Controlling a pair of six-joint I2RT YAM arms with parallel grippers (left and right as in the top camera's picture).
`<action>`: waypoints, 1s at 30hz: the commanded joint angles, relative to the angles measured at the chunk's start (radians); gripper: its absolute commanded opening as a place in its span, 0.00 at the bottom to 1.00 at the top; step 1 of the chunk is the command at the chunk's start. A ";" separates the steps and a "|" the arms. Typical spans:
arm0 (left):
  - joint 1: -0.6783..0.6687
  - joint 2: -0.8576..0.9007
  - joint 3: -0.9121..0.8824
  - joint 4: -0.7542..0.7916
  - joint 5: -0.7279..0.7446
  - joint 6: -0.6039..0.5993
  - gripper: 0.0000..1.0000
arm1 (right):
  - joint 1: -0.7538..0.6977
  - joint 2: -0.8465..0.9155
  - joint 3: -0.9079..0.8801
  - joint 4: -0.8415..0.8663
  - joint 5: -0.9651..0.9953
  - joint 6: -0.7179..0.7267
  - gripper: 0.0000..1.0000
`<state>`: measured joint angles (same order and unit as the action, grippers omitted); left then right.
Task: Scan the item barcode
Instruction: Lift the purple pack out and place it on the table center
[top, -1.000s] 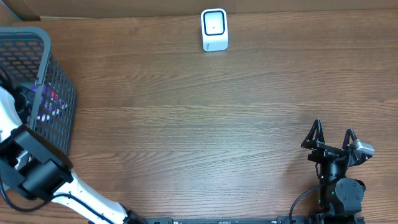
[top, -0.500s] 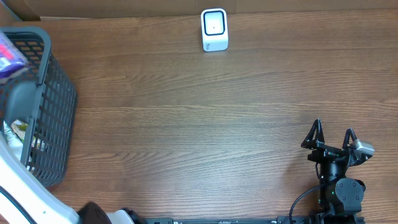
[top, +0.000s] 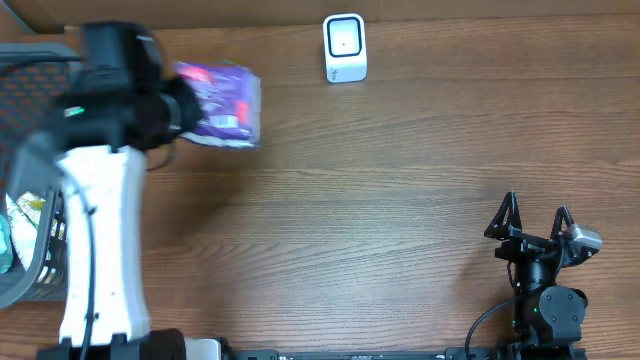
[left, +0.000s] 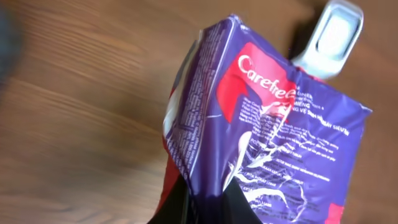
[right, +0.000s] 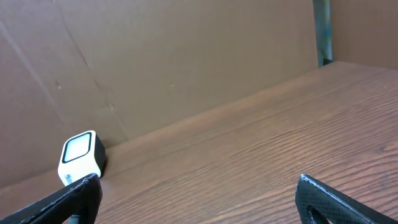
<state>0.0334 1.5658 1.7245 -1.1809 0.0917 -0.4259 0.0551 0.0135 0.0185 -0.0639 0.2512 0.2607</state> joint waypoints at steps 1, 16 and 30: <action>-0.092 0.056 -0.128 0.074 0.013 -0.047 0.04 | 0.008 -0.011 -0.010 0.006 0.010 -0.007 1.00; -0.272 0.267 -0.236 0.224 0.066 -0.060 0.41 | 0.008 -0.011 -0.010 0.006 0.010 -0.007 1.00; -0.084 0.176 0.573 -0.278 -0.114 -0.001 0.57 | 0.008 -0.011 -0.010 0.006 0.010 -0.007 1.00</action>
<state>-0.1257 1.8046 2.1509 -1.3979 0.0589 -0.4412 0.0551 0.0139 0.0185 -0.0639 0.2512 0.2607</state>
